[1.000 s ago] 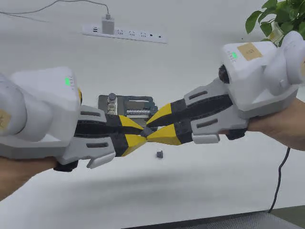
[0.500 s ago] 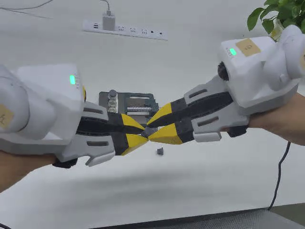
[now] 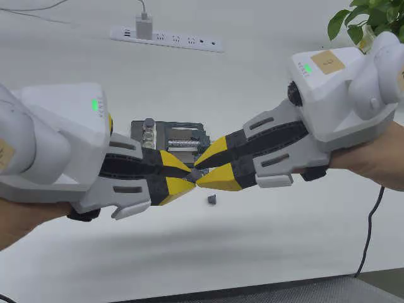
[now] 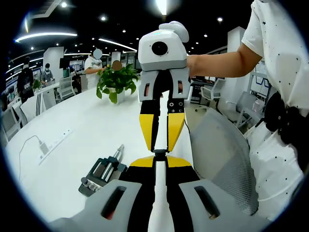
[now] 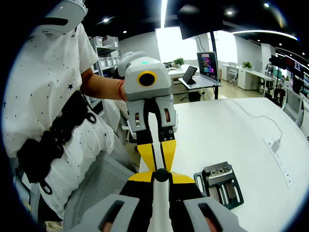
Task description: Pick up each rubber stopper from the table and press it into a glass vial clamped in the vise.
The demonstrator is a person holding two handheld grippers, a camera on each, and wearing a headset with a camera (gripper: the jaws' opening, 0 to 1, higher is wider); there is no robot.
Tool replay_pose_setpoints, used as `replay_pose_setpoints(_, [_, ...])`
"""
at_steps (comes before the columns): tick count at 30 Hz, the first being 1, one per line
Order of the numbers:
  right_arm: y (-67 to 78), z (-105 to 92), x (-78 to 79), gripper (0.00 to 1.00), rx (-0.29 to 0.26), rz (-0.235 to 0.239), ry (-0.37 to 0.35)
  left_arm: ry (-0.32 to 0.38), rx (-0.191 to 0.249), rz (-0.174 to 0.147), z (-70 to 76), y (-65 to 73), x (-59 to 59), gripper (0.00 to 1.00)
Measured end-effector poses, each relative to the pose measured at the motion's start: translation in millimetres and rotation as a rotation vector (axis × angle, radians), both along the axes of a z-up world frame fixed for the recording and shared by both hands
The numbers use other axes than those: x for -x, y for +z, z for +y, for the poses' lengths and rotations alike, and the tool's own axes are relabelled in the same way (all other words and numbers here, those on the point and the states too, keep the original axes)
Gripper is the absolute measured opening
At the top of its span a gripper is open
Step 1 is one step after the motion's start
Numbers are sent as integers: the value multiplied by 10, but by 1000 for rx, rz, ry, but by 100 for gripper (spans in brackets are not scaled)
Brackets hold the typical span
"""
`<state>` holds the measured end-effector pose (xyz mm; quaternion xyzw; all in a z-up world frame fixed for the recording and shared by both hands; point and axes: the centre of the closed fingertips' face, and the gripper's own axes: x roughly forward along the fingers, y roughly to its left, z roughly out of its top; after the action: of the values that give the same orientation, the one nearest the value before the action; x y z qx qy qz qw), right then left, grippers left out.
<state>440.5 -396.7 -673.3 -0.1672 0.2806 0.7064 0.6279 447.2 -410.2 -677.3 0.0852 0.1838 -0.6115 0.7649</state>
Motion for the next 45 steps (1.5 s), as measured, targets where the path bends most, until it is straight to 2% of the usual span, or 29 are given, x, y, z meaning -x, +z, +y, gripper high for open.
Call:
replay_pose_setpoints(12, [-2, 4, 16, 8, 0, 7, 7, -16, -4, -6, -3, 1, 18, 3])
replay_pose_setpoints(18, [-7, -1, -17, 7, 7, -19, 5, -10, 2, -9, -2, -4, -15, 3])
replay_pose_setpoints(28, [-17, 13, -49, 6, 13, -27, -5, 8, 12, -22, 21, -9, -47, 4])
replay_pose_setpoints(45, [-36, 65, -112, 6, 16, -24, -19, 64, 63, -11, 101, -16, -84, 6])
